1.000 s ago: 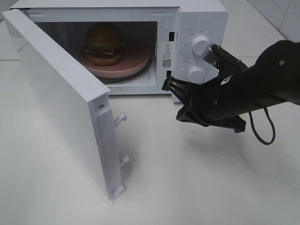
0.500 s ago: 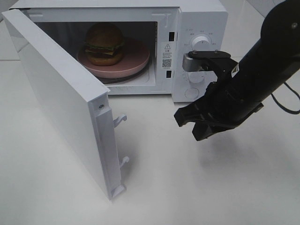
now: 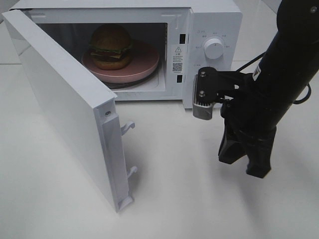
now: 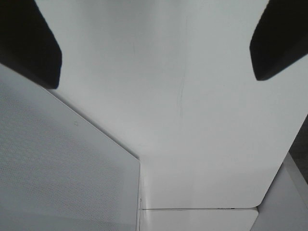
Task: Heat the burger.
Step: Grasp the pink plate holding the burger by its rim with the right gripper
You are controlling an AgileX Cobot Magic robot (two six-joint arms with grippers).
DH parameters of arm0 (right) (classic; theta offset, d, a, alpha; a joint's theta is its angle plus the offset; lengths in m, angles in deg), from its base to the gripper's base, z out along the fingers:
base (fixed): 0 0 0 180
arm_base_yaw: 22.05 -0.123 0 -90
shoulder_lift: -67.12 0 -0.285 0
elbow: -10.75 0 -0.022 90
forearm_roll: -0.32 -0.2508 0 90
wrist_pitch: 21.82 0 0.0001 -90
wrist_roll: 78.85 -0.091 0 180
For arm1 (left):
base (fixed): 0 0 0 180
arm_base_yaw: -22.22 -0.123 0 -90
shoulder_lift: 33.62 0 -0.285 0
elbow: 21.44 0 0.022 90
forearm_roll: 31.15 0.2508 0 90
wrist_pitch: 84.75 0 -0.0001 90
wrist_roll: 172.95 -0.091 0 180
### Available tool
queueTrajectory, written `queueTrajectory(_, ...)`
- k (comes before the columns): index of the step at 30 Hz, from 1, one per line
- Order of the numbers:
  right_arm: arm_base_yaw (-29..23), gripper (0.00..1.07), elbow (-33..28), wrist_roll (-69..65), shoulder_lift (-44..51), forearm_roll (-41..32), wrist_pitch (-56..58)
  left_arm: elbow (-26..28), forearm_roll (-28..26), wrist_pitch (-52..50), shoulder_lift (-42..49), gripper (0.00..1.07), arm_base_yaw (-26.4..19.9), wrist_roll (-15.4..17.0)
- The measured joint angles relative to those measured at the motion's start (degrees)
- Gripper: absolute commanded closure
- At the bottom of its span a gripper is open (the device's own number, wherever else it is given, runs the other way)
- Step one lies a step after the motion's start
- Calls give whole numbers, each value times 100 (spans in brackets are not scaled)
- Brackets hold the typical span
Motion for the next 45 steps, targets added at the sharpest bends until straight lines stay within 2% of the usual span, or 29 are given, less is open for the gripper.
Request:
queueTrajectory(2, 0, 100, 0, 1180, 0, 11, 0, 0, 0, 0, 0, 7, 0, 0)
queueTrajectory(8, 0, 99, 0, 2756, 0, 74, -86, 0, 0, 0, 0, 7, 0, 0)
queueTrajectory(14, 0, 96, 0, 2997, 0, 361, -241, 0, 0, 0, 0, 7, 0, 0)
queueTrajectory(19, -97, 90, 0, 3008, 0, 573, -344, 0, 0, 0, 0, 7, 0, 0)
queueTrajectory(21, -275, 83, 0, 3008, 0, 779, -395, 0, 0, 0, 0, 7, 0, 0)
queueTrajectory(22, -275, 83, 0, 3008, 0, 779, -395, 0, 0, 0, 0, 7, 0, 0)
queueTrajectory(24, -401, 69, 0, 2997, 0, 877, -556, 0, 0, 0, 0, 7, 0, 0)
queueTrajectory(25, -401, 69, 0, 2997, 0, 877, -556, 0, 0, 0, 0, 7, 0, 0)
queueTrajectory(26, -458, 58, 0, 2951, 0, 905, -710, 0, 0, 0, 0, 7, 0, 0)
queueTrajectory(27, -458, 58, 0, 2951, 0, 905, -710, 0, 0, 0, 0, 7, 0, 0)
queueTrajectory(28, -498, 51, 0, 2888, 0, 911, -894, 0, 0, 0, 0, 7, 0, 0)
queueTrajectory(29, -516, 39, 0, 2842, 0, 911, -991, 0, 0, 0, 0, 7, 0, 0)
queueTrajectory(30, -516, 39, 0, 2842, 0, 911, -991, 0, 0, 0, 0, 7, 0, 0)
queueTrajectory(31, -533, 31, 0, 2699, 0, 911, -1157, 0, 0, 0, 0, 7, 0, 0)
queueTrajectory(32, -550, 18, 0, 2595, 0, 917, -1226, 0, 0, 0, 0, 7, 0, 0)
queueTrajectory(33, -550, 18, 0, 2595, 0, 917, -1226, 0, 0, 0, 0, 7, 0, 0)
queueTrajectory(34, -579, 11, 0, 2389, 0, 928, -1341, 0, 0, 0, 0, 7, 0, 0)
queueTrajectory(38, -590, 9, 34, 2160, 0, 945, -1513, 0, 0, 0, 0, 7, 0, 0)
queueTrajectory(45, -590, 11, 504, 1960, -86, 1077, -1696, 0, 0, 0, 0, 7, 0, 0)
